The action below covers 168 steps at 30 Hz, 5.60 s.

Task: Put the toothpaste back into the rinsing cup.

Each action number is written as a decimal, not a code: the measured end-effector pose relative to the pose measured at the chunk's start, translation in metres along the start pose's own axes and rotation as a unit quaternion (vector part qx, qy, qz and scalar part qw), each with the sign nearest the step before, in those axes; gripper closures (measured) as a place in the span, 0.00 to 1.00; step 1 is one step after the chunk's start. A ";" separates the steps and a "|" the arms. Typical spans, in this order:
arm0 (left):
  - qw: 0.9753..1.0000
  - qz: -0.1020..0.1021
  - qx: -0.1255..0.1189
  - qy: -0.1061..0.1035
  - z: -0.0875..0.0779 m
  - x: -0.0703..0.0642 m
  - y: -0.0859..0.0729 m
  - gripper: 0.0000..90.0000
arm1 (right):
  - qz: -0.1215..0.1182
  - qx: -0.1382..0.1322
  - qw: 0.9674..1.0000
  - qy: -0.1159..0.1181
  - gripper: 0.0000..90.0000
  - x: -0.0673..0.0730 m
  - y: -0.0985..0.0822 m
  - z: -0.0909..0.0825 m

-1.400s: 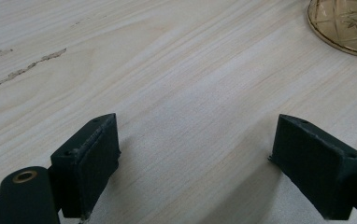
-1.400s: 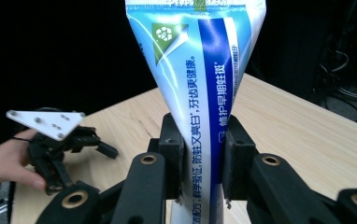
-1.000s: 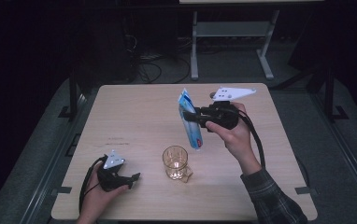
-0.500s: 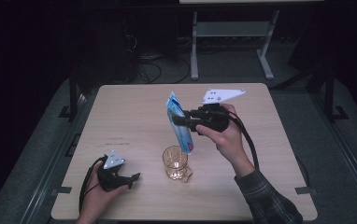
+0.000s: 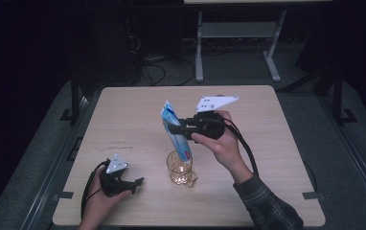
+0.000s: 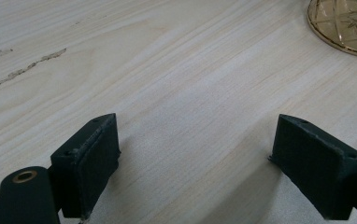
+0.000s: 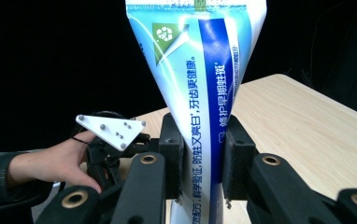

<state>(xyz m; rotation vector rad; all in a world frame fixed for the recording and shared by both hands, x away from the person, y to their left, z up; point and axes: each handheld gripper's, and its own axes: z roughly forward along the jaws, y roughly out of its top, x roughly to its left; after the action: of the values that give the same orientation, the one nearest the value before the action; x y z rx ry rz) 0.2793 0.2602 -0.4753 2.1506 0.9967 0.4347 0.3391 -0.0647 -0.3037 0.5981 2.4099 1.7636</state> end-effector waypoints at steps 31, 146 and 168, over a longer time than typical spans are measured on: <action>1.000 0.001 0.000 0.000 0.000 0.000 0.000 0.15 | 0.011 0.046 0.999 0.007 0.81 -0.003 -0.035 0.025; 1.000 0.002 -0.001 0.000 0.000 0.000 0.000 0.16 | 0.079 0.128 0.969 -0.198 0.29 -0.037 -0.169 -0.108; 1.000 0.004 -0.001 -0.001 0.000 0.000 0.000 0.16 | 0.100 0.218 0.935 -0.260 0.21 -0.039 -0.220 -0.133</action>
<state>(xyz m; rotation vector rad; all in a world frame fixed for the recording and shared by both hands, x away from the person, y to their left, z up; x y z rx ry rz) 0.2795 0.2605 -0.4754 2.1543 0.9864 0.4370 0.2786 -0.2541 -0.4716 1.2166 2.3955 0.9261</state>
